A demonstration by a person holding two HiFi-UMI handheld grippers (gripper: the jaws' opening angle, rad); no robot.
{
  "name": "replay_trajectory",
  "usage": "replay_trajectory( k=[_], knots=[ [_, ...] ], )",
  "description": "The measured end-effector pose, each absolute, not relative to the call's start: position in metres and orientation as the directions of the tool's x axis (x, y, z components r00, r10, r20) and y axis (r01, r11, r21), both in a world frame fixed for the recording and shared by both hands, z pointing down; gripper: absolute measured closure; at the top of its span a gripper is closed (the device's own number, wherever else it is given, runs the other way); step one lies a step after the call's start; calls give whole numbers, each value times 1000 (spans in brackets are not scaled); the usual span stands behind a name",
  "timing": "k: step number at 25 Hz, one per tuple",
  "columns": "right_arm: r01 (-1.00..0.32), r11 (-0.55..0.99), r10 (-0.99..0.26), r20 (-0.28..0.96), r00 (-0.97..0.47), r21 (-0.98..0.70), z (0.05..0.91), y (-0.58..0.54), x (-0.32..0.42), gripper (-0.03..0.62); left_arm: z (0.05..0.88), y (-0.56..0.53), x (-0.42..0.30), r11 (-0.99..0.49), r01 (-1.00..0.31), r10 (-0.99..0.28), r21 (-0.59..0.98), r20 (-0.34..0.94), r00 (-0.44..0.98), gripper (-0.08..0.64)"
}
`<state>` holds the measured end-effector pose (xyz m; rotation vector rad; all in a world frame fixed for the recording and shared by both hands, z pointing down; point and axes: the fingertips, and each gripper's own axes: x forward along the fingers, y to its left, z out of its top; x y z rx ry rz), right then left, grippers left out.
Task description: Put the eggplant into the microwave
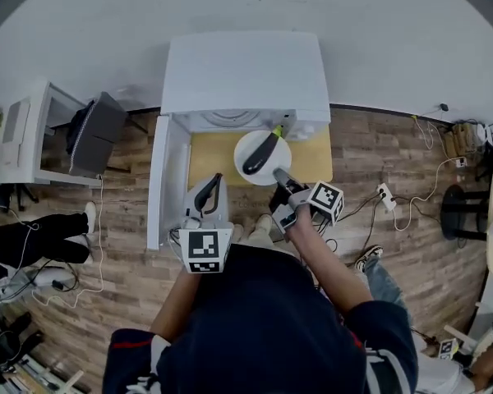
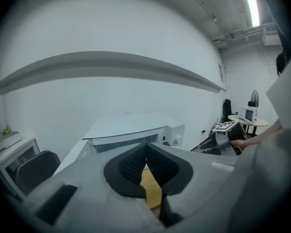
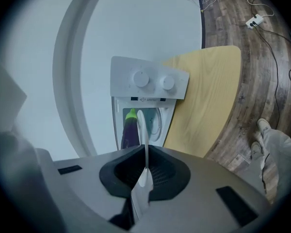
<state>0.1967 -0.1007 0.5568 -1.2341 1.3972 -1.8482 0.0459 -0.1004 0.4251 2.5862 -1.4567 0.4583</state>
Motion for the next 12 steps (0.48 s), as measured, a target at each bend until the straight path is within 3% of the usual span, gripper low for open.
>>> replay_trajectory(
  k=[12],
  knots=[
    [-177, -331, -743, 372, -557, -927, 573, -124, 162, 572, 441, -102, 19, -420, -908, -854, -12, 344, 390, 545]
  ],
)
